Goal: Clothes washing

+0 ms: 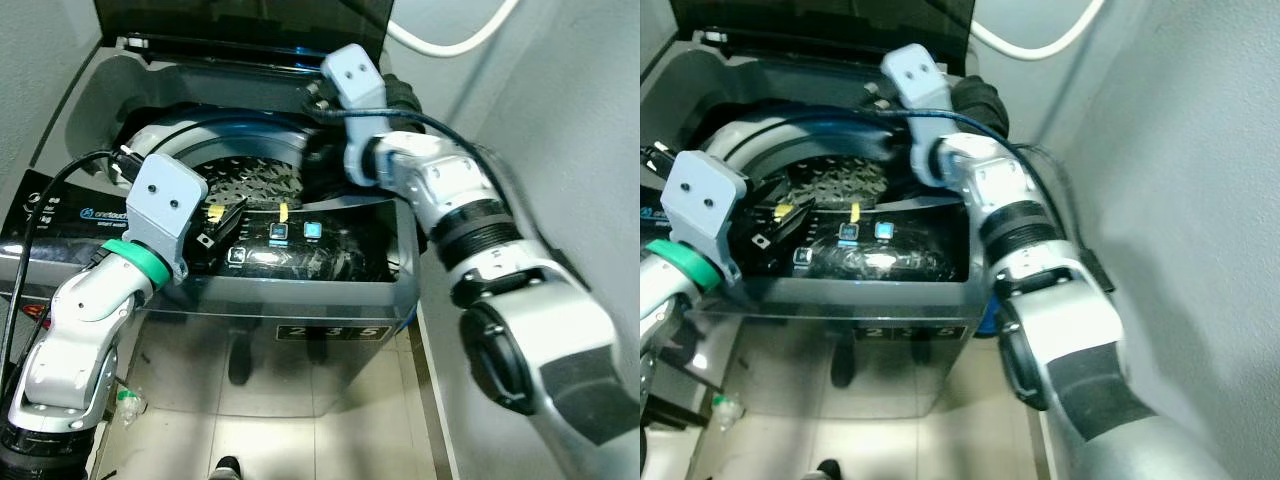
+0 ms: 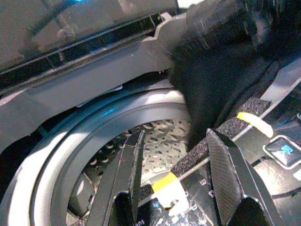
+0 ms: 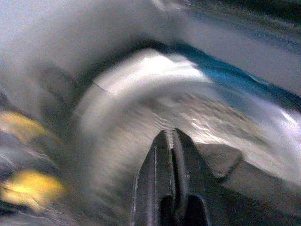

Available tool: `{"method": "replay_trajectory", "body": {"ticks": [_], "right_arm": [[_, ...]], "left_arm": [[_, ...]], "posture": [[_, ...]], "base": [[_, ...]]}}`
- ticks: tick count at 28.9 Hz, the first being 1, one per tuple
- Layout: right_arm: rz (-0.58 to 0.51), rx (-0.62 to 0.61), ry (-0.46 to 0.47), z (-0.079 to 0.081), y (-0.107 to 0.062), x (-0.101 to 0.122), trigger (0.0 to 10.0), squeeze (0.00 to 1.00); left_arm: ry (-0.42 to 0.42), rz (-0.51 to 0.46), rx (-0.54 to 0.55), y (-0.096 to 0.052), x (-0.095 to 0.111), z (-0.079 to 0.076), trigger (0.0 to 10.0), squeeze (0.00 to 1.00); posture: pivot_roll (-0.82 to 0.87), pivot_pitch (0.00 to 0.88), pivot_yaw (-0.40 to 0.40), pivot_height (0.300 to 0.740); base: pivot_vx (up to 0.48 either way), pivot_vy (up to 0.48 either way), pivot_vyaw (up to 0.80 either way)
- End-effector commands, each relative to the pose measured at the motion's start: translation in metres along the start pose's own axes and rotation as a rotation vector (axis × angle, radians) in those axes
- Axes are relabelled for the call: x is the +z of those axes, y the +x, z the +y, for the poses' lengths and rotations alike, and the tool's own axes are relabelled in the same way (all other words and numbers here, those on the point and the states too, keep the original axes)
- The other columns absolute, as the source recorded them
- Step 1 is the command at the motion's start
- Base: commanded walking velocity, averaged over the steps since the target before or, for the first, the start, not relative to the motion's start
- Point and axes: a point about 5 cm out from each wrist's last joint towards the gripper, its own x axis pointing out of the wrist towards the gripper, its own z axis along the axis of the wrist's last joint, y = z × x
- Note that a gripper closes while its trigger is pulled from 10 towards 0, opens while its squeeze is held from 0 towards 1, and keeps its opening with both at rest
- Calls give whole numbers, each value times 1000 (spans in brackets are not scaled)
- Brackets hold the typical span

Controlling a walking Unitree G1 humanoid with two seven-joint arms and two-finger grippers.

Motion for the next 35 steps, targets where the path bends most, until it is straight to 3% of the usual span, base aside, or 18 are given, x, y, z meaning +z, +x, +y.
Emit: {"method": "replay_trajectory", "body": {"ticks": [1,2,5,7,8,9,12,18,20,25,26,27,28,29,32,33,34,35], "right_arm": [[-283,204,142,17,-14,57,0,0],[-283,204,142,17,-14,57,0,0],[-442,229,206,11,-30,83,0,0],[-459,-18,108,-17,-41,82,0,0],[-459,-18,108,-17,-41,82,0,0],[-417,-184,12,-33,-46,75,0,0],[-296,-433,-140,-60,-61,58,0,0],[-300,-402,-73,-60,-66,55,0,0],[-268,-332,-62,-44,-52,49,0,0],[-246,-303,-51,-33,-41,45,0,0],[-234,-249,-28,-14,-21,44,0,0],[-234,-249,-28,-14,-21,44,0,0],[-283,-53,52,30,5,56,0,0],[-364,195,183,76,20,75,0,0],[-364,195,183,76,20,75,0,0],[-431,406,279,111,23,94,0,0],[-474,525,327,128,22,104,0,0],[-474,525,327,128,22,104,0,0]], "left_arm": [[6,14,-7,-2,-3,-1,10000,0],[6,14,-7,-2,-3,-1,10000,0],[6,14,-4,-2,-3,-1,10000,0],[7,13,-5,-2,-4,-2,10000,0],[7,13,-5,-2,-4,-2,10000,0],[8,12,-6,-2,-4,-2,10000,0],[8,9,-8,0,-3,-3,10000,0],[10,6,-6,0,-3,-1,10000,0],[8,2,-8,2,-3,-1,10000,0],[5,-3,-13,4,-2,-3,10000,0],[2,-6,-18,6,-3,-4,10000,0],[2,-6,-18,6,-3,-4,10000,0],[0,-3,-26,7,-4,-6,10000,0],[0,0,-33,6,-5,-8,10000,0],[0,0,-33,6,-5,-8,10000,0],[0,3,-34,6,-6,-9,10000,0],[0,4,-32,6,-6,-9,10000,0],[0,4,-32,6,-6,-9,10000,0]], "posture": [[210,167,-11,740],[210,167,-11,740],[210,167,-11,740],[210,167,-11,740],[210,167,-11,740],[205,166,-13,740],[205,166,-13,740],[198,162,-3,740],[191,161,3,740],[191,161,3,740],[181,156,10,740],[181,156,10,740],[181,156,10,740],[181,156,10,740],[181,156,10,740],[180,153,5,740],[184,152,-4,740],[184,152,-4,740]], "base": [[0,0,0],[0,0,0],[0,0,0],[0,0,0],[0,0,0],[0,0,0],[0,0,0],[0,0,0],[0,0,0],[0,0,0],[0,0,0],[0,0,0],[0,0,0],[0,0,0],[0,0,0],[0,0,0],[0,0,0],[0,0,0]]}}
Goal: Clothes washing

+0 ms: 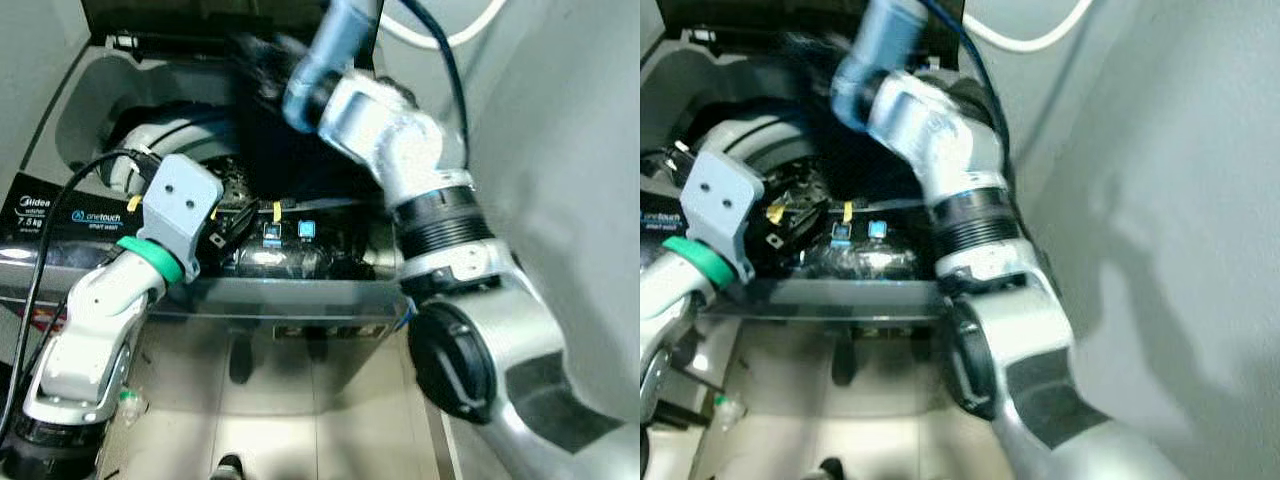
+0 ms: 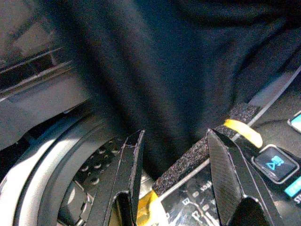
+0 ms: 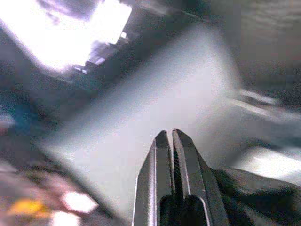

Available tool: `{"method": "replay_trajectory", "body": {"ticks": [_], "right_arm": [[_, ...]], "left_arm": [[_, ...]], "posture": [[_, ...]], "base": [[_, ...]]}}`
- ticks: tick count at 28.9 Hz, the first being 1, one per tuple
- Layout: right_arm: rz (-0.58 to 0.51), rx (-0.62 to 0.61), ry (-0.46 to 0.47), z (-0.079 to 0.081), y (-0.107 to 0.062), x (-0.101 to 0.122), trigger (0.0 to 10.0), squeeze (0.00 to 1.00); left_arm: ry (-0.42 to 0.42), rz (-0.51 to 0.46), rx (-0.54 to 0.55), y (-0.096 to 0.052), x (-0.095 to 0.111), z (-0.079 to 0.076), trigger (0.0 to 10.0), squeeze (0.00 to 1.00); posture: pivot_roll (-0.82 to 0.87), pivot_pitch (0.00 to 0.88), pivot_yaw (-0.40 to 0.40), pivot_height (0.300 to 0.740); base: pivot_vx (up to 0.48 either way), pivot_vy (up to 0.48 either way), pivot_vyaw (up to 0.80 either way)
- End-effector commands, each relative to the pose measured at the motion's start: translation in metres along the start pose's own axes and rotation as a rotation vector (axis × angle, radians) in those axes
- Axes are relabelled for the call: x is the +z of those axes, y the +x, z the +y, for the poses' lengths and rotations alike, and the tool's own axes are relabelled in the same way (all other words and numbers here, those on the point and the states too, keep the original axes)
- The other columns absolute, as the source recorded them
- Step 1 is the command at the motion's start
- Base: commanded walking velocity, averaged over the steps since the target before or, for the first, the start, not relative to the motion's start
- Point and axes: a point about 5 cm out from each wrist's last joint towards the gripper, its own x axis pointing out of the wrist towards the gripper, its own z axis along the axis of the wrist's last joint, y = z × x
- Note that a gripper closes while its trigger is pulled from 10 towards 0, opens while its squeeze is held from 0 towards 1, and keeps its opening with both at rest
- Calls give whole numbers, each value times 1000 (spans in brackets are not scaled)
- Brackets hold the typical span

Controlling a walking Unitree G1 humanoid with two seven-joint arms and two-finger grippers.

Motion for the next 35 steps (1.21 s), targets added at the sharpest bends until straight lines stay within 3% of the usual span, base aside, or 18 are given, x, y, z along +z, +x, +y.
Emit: {"method": "replay_trajectory", "body": {"ticks": [1,6,7,8,9,10,11,13,14,15,20,21,26,28,29,33,34,35], "right_arm": [[-74,191,38,36,14,13,0,0],[11,-56,-91,-2,5,-11,0,0],[11,-56,-91,-2,5,-11,0,0],[30,-127,-109,-12,2,-17,2627,0],[30,-127,-109,-12,2,-17,2627,0],[47,-206,-127,-22,-2,-23,9765,0],[70,-309,-167,-36,-7,-30,10000,0],[90,-387,-191,-46,-12,-34,10000,0],[116,-452,-217,-56,-17,-39,10000,537],[125,-523,-222,-65,-24,-42,10000,1000],[128,-661,-270,-79,-35,-43,10000,1000],[124,-730,-312,-87,-42,-42,10000,0],[48,-916,-428,-103,-62,-26,10000,0],[-25,-994,-449,-109,-73,-11,10000,0],[-109,-1054,-468,-114,-88,9,10000,0],[-145,-1004,-575,-118,-108,38,10000,0],[-71,-925,-628,-121,-118,45,10000,0],[-8,-872,-654,-123,-125,47,10000,231]], "left_arm": [[-8,22,-6,-3,-6,-3,10000,0],[-4,28,8,-7,-8,-1,10000,0],[-4,28,8,-7,-8,-1,10000,0],[-5,28,6,-7,-8,-2,10000,0],[-5,28,6,-7,-8,-2,10000,0],[-5,28,2,-7,-8,-3,10000,0],[-6,26,-2,-6,-8,-4,10000,0],[-7,24,-6,-4,-8,-4,10000,0],[-7,21,-9,-3,-8,-5,10000,0],[-7,19,-12,-2,-7,-6,10000,0],[-7,16,-14,-1,-7,-6,10000,0],[-8,17,-13,-2,-8,-7,10000,0],[-5,21,-9,-3,-9,-6,10000,0],[-3,22,-6,-3,-8,-5,10000,0],[0,23,-2,-4,-8,-4,10000,0],[5,26,5,-5,-8,-2,10000,0],[8,32,6,-7,-8,-1,10000,0],[10,36,6,-8,-9,-1,10000,0]], "posture": [[186,150,-13,740],[186,150,-13,740],[186,150,-13,740],[186,150,-13,740],[186,150,-13,740],[186,150,-13,740],[177,143,-9,740],[177,143,-9,740],[177,143,-9,740],[177,143,-9,740],[177,143,-9,740],[177,143,-9,740],[177,147,-11,740],[180,150,-13,740],[188,152,-17,740],[190,152,-20,740],[188,155,-20,740],[188,155,-20,740]], "base": [[0,0,0],[0,0,0],[0,0,0],[0,0,0],[0,0,0],[0,0,0],[0,0,0],[0,0,0],[0,0,0],[0,0,0],[0,0,0],[0,0,0],[0,0,0],[0,0,0],[0,0,0],[0,0,0],[0,0,0],[0,0,0]]}}
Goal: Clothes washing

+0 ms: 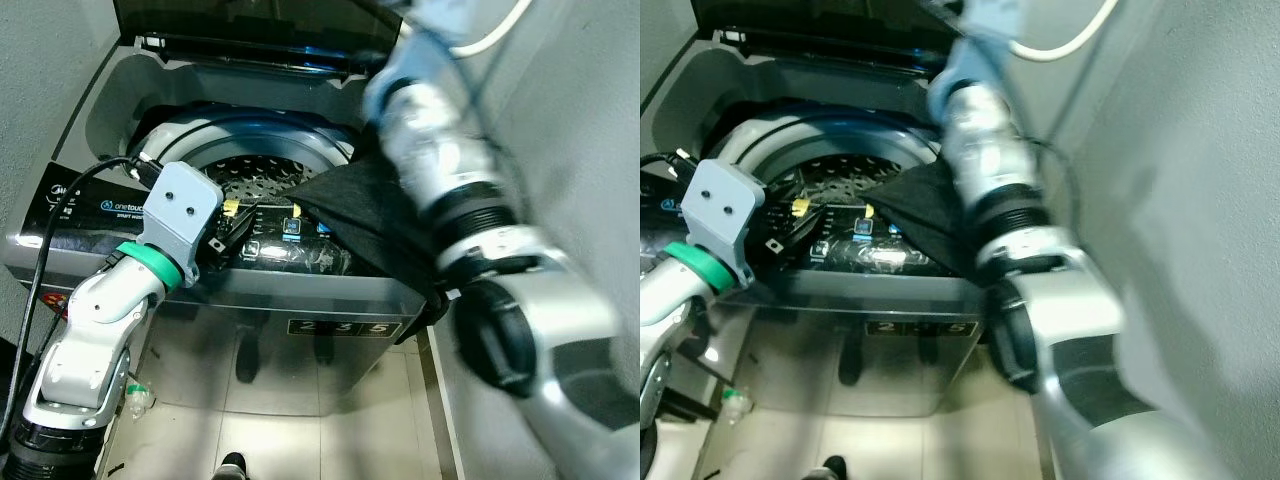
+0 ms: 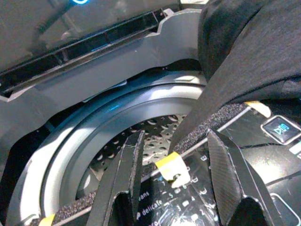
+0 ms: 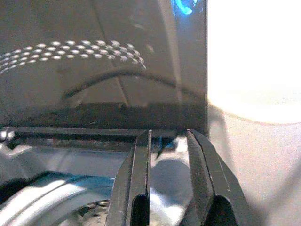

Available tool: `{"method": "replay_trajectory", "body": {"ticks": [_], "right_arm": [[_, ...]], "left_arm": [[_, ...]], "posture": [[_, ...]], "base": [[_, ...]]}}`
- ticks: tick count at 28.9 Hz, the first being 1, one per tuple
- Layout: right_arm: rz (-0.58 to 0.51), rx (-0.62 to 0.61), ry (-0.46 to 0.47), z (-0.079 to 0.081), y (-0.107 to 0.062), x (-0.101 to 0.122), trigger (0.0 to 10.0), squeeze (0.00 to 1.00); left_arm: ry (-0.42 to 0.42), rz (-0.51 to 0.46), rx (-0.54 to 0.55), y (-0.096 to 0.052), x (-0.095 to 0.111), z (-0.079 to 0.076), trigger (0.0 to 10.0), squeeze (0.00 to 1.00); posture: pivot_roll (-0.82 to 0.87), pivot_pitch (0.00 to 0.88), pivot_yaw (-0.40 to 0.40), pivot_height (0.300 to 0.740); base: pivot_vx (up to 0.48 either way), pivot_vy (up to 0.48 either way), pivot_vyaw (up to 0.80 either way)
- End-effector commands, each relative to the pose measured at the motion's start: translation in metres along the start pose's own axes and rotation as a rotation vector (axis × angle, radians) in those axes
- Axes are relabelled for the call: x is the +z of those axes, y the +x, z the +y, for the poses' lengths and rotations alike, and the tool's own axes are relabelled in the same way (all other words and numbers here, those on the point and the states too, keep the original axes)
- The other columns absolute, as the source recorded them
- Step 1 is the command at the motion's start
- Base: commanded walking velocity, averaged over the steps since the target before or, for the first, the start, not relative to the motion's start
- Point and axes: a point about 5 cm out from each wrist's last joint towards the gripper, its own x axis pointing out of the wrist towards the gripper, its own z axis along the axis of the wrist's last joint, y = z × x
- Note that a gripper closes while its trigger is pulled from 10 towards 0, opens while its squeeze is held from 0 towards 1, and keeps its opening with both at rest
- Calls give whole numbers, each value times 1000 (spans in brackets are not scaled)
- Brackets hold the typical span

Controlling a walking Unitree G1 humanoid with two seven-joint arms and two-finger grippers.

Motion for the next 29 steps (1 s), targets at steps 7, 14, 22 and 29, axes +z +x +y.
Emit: {"method": "replay_trajectory", "body": {"ticks": [7,14,22,29], "right_arm": [[221,315,-191,-52,-31,-28,10000,1000],[264,433,-180,-105,-73,-21,10000,1000],[373,472,-1,-126,-99,-37,10000,1000],[448,411,108,-119,-104,-63,10000,1000]], "left_arm": [[-30,13,-47,-8,-2,-5,10000,0],[-105,-9,-19,-14,0,2,10000,0],[-182,-80,13,-18,8,1,10000,0],[-185,-71,11,-19,8,-1,10000,0]], "posture": [[183,155,-7,740],[165,157,12,740],[161,160,7,740],[163,158,5,740]], "base": [[0,0,0],[0,0,0],[0,0,0],[0,0,0]]}}
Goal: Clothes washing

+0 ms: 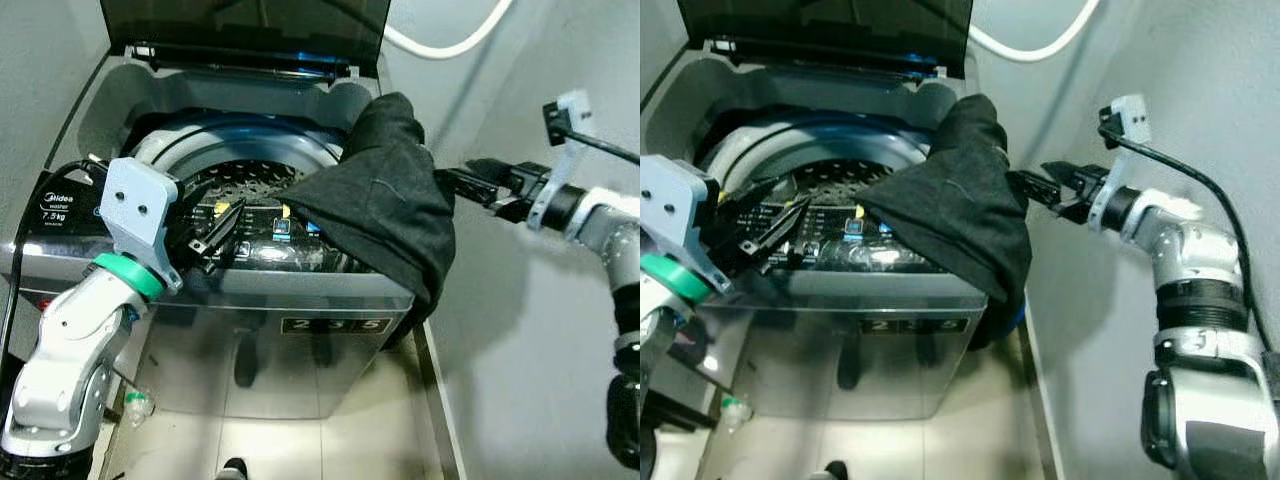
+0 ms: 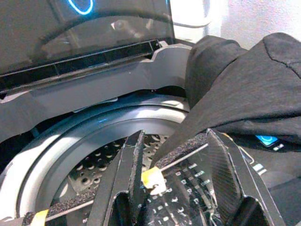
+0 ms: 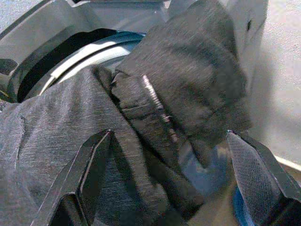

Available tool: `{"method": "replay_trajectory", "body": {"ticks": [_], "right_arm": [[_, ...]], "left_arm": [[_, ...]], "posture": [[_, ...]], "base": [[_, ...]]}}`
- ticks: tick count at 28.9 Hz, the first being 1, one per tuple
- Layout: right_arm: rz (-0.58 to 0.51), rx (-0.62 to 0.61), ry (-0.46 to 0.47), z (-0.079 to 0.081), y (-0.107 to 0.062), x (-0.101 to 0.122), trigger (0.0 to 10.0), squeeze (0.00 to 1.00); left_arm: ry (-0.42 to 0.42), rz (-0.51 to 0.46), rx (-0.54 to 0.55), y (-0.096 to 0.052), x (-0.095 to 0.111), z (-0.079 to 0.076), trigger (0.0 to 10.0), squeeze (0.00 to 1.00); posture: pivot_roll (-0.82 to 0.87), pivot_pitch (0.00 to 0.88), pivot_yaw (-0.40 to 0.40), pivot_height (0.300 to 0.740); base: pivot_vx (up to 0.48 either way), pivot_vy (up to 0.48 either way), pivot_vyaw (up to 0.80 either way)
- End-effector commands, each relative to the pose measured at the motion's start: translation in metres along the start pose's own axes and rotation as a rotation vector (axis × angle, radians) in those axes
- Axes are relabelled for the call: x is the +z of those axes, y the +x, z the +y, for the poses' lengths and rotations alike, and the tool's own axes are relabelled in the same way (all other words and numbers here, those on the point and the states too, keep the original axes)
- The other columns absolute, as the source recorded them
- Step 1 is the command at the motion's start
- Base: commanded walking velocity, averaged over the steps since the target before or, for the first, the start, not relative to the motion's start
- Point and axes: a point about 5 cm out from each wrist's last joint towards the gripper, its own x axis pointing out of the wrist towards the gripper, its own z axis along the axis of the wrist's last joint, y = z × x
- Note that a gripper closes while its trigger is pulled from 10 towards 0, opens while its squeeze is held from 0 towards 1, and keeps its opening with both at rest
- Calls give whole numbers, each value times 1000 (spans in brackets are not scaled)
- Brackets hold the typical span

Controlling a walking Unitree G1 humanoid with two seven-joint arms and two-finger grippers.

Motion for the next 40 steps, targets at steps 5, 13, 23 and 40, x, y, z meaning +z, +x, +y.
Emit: {"method": "replay_trajectory", "body": {"ticks": [5,13,23,40], "right_arm": [[25,-5,10,10,17,-24,10000,0],[7,103,55,32,27,-30,10000,0],[-47,261,145,71,45,-32,0,0],[-118,176,129,94,94,-9,0,0]], "left_arm": [[-8,10,1,-1,-1,-3,10000,0],[-13,2,11,0,0,-3,10000,0],[-13,-6,5,3,0,-5,10000,0],[-9,-1,27,5,-3,-5,10000,0]], "posture": [[164,158,2,740],[166,154,-5,740],[163,129,-9,740],[143,124,-22,740]], "base": [[0,0,0],[0,0,0],[0,0,0],[0,0,0]]}}
